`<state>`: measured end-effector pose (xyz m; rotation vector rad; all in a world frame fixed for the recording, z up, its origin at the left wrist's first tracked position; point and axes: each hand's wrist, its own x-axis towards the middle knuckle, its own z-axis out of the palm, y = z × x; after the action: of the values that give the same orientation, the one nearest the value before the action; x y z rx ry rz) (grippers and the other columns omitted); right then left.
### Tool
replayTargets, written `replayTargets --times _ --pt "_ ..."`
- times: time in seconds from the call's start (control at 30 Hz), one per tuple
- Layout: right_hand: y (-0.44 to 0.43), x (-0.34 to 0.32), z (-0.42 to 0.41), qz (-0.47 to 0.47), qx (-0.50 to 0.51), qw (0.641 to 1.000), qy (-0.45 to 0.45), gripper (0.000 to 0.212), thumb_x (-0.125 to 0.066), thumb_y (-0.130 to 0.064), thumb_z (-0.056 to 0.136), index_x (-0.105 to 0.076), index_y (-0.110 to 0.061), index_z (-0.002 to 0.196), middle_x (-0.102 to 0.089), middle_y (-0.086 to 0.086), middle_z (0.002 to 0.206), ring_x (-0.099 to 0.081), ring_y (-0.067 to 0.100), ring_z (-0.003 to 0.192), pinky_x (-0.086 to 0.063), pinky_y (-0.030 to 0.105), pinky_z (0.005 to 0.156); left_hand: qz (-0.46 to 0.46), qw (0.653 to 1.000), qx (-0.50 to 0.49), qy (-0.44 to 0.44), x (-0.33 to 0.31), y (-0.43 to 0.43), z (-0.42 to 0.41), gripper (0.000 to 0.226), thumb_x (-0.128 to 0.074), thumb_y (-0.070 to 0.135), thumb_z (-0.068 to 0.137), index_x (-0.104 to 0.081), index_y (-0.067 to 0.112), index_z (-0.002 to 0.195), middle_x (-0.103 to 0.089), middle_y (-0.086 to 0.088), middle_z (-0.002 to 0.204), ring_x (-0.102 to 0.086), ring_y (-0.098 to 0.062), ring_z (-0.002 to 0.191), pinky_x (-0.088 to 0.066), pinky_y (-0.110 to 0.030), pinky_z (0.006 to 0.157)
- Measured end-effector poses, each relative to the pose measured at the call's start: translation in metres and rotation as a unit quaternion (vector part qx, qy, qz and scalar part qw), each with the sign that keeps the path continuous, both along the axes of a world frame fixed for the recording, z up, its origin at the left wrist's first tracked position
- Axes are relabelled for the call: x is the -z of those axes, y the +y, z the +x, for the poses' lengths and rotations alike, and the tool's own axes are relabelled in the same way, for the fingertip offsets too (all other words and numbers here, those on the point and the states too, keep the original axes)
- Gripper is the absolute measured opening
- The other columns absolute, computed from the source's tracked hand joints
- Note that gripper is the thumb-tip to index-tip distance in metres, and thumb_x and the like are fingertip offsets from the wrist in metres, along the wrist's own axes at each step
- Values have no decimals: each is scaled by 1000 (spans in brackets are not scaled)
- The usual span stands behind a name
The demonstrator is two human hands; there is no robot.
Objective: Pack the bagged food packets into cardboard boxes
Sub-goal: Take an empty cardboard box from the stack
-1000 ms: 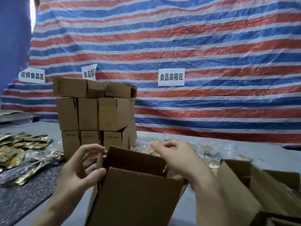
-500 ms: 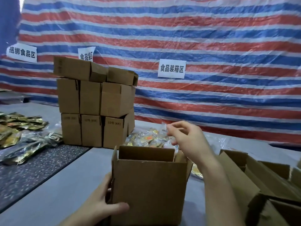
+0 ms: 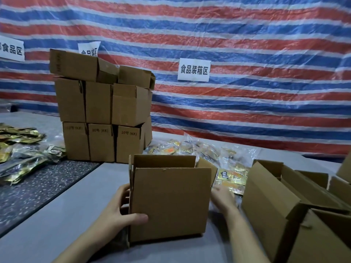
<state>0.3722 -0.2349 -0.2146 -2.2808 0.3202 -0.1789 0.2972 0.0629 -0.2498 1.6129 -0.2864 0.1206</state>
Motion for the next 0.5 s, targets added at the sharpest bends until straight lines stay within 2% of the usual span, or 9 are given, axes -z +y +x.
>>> replayTargets --times 0.03,0.07,0.1,0.17,0.23,0.27,0.33,0.4,0.5 --pt "2 8 3 -44 -7 999 31 23 -53 -25 92 -71 -11 97 -50 2 148 -29 34 145 -21 47 115 4 1000 1 -4 0 0 0 109 -99 53 37 -52 37 134 -70 5 125 -69 -16 112 -57 -33 88" --pt "2 12 5 -70 -12 996 46 28 -53 -29 94 -71 -14 109 -29 -3 163 -10 34 153 -10 48 118 8 1000 1 -8 0 0 0 110 -99 57 36 -52 38 133 -70 7 125 -69 -15 113 -57 -31 86" --pt "3 13 6 -73 -14 996 54 32 -51 -32 94 -69 -17 116 -20 -6 167 -3 33 154 -5 49 118 12 1000 4 -11 1 0 0 109 -98 58 37 -52 38 133 -70 8 125 -68 -14 113 -57 -29 85" --pt "3 12 8 -53 -12 997 60 45 -47 -39 86 -66 -19 121 -28 -5 164 -6 31 152 -7 50 117 17 1000 9 -17 1 -1 1 105 -97 55 42 -51 37 135 -69 9 126 -68 -13 114 -58 -26 84" --pt "2 13 12 -55 1 996 71 66 -41 -46 70 -61 -21 128 -40 -1 156 -13 30 149 -11 48 116 22 1000 6 -22 1 -1 2 101 -95 49 46 -51 34 135 -69 8 126 -68 -13 114 -57 -24 84" --pt "3 13 12 -56 13 996 74 66 -42 -46 69 -59 -20 128 -46 3 150 -19 31 146 -14 47 115 22 999 5 -24 1 -2 2 100 -94 48 46 -51 32 135 -70 7 126 -68 -13 114 -56 -23 84" --pt "3 12 12 -43 33 997 55 40 -52 -36 81 -61 -16 115 -56 11 129 -30 34 135 -23 43 105 21 999 5 -27 1 -2 2 99 -93 47 46 -52 31 135 -70 6 125 -68 -14 113 -56 -23 84" --pt "1 11 12 -30 32 999 5 5 -56 -15 86 -58 -12 89 -60 14 106 -39 33 117 -28 40 90 21 999 7 -25 0 -3 2 99 -93 47 46 -51 32 135 -70 6 125 -68 -13 113 -57 -23 84" --pt "-2 5 11 24 -4 994 -103 25 -60 0 82 -51 -15 63 -56 9 70 -50 25 84 -32 32 67 21 999 6 -23 0 -3 2 98 -92 47 47 -51 31 135 -69 3 127 -68 -14 114 -56 -24 84"
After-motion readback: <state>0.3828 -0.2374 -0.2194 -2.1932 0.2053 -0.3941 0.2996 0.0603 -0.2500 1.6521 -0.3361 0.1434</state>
